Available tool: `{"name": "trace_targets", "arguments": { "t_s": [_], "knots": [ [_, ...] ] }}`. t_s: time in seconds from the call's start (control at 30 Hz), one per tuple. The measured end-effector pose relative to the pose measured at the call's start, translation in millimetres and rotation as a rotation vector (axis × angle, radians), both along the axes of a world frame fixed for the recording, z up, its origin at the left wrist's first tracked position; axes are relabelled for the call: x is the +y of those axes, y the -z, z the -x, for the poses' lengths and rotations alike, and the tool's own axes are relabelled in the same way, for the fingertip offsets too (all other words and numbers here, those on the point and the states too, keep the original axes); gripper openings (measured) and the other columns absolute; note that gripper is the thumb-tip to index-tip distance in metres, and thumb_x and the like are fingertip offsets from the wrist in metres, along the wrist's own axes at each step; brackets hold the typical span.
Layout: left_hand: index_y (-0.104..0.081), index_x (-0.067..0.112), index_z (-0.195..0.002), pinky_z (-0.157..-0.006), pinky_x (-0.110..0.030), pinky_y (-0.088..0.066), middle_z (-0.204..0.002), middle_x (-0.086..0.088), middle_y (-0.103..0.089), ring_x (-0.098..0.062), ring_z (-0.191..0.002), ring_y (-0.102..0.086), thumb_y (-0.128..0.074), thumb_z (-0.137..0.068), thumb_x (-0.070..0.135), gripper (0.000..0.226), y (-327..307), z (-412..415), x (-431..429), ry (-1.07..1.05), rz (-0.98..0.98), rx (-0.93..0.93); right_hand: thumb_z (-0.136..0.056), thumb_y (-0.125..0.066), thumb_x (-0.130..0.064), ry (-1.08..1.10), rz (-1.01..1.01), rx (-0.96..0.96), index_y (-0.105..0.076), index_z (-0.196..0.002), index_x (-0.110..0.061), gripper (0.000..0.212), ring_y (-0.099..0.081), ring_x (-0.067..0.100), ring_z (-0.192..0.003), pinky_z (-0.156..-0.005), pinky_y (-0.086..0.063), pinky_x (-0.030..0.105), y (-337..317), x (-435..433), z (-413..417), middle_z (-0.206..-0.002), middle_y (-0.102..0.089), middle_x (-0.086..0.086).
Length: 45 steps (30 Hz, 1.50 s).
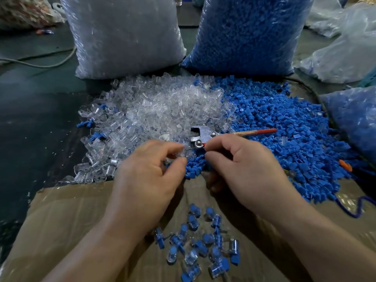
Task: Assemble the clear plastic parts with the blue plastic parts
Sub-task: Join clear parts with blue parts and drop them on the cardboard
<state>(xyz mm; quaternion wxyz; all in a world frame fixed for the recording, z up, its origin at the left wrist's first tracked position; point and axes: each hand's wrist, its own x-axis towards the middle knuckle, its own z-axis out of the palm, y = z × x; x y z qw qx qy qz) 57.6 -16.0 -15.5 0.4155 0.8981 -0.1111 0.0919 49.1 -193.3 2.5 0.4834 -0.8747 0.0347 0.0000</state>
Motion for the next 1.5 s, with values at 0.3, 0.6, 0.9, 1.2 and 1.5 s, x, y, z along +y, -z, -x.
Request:
{"name": "trace_targets", "arguments": {
  "t_s": [0.3, 0.6, 0.9, 1.2, 1.5],
  "knots": [
    [-0.064, 0.040, -0.098, -0.046, -0.017, -0.048, -0.068, 0.002, -0.065, -0.007, -0.049, -0.058, -0.064, -0.088, 0.025, 0.018, -2, -1, 9, 0.005, 0.437, 0.135, -0.088, -0.056, 0.005, 0.012, -1.084, 0.332, -0.071, -0.084, -0.007, 0.020, -0.066, 0.023, -0.062, -0.053, -0.057, 0.028, -7, -6, -3, -0.077, -0.068, 0.013],
    [-0.061, 0.026, -0.080, -0.041, -0.014, -0.044, -0.062, -0.004, -0.070, -0.010, -0.048, -0.065, -0.067, -0.090, 0.020, 0.013, -4, -1, 11, 0.092, 0.364, 0.285, -0.089, -0.059, -0.049, -0.385, 0.529, -0.083, -0.057, -0.103, -0.035, 0.019, -0.051, 0.003, -0.090, -0.079, -0.047, 0.030, -8, 7, 10, -0.096, -0.052, -0.016],
    [-0.059, 0.038, -0.087, -0.049, -0.016, -0.049, -0.077, 0.016, -0.075, -0.001, -0.068, -0.071, -0.058, -0.083, 0.043, 0.007, -7, 3, 14, 0.127, 0.161, 0.273, -0.094, -0.046, -0.047, -0.368, 0.674, -0.165, -0.060, -0.097, -0.029, 0.023, -0.055, 0.020, -0.088, -0.072, -0.049, 0.038, -3, 19, 2, -0.091, -0.050, -0.007],
    [-0.069, 0.027, -0.077, -0.045, -0.020, -0.049, -0.061, -0.004, -0.068, -0.013, -0.048, -0.061, -0.073, -0.082, 0.029, 0.007, -7, 1, 13, 0.033, 0.441, 0.311, -0.086, -0.049, -0.041, -0.270, 0.459, -0.209, -0.052, -0.074, -0.027, 0.018, -0.051, 0.004, -0.068, -0.052, -0.039, 0.022, -7, 9, 10, -0.069, -0.054, -0.010],
    [-0.074, 0.030, -0.086, -0.049, -0.029, -0.056, -0.069, -0.010, -0.072, -0.019, -0.052, -0.067, -0.070, -0.076, 0.030, 0.011, -7, 6, 1, 0.071, 0.618, 0.441, -0.082, -0.048, -0.039, -0.267, 0.311, -0.314, -0.053, -0.070, -0.024, 0.019, -0.050, 0.011, -0.057, -0.045, -0.032, 0.018, -13, 9, 16, -0.057, -0.049, -0.011]
  ]
}}
